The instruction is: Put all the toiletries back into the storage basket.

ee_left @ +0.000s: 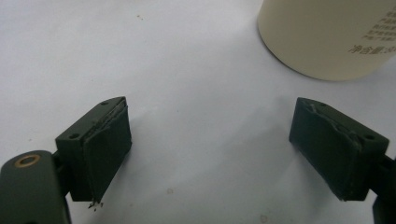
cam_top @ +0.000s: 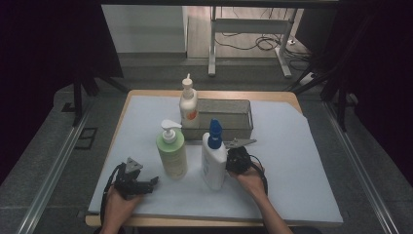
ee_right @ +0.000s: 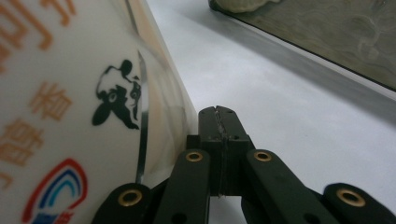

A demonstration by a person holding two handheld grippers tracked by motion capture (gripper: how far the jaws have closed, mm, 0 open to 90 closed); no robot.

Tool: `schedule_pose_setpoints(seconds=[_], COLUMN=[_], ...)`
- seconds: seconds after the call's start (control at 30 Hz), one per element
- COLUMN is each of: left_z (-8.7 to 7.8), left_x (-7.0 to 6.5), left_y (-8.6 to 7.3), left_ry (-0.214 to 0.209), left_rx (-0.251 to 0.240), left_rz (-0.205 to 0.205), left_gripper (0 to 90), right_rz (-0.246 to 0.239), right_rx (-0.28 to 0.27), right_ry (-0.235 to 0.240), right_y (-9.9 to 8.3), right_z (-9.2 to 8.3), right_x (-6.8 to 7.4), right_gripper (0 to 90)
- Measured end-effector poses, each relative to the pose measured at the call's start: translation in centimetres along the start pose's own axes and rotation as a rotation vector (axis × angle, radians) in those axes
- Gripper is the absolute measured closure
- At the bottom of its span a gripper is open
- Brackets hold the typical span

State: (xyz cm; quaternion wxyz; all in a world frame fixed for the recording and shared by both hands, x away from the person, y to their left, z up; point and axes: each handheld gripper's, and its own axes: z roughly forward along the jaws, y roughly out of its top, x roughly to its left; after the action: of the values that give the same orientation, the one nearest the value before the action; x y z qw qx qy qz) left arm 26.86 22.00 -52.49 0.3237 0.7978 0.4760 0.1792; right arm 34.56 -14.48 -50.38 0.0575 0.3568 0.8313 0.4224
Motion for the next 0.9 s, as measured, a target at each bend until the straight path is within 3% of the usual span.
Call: schedule_pose_setpoints(seconds=[0.17,0.4,0.53,0.9], left_z=[0.0,0.0,0.0,0.0], left_x=[0.0,0.0,0.0,0.0], left_y=[0.0,0.0,0.0,0.0], left_ry=[0.000,0.001,0.001,0.001], left_rx=[0.000,0.000,0.000,0.000], left_rz=[0.000,0.000,0.001,0.001], left_gripper=[12.6,12.6,12.6,12.7], right_rz=[-0.025,-0.045,-0.051,-0.052], right_rx=[-0.011,-0.039,-0.054,-0.078], right_ry=[-0.035,-0.068,-0.084,-0.074], right_y=[0.0,-0.3,-0.9,-3.1], right_z=[-1.0,-3.6,-5.2,-8.3], right_x=[0.2,0.4,0.7,2.2], right_gripper=[81.7,70.7,68.7,56.3])
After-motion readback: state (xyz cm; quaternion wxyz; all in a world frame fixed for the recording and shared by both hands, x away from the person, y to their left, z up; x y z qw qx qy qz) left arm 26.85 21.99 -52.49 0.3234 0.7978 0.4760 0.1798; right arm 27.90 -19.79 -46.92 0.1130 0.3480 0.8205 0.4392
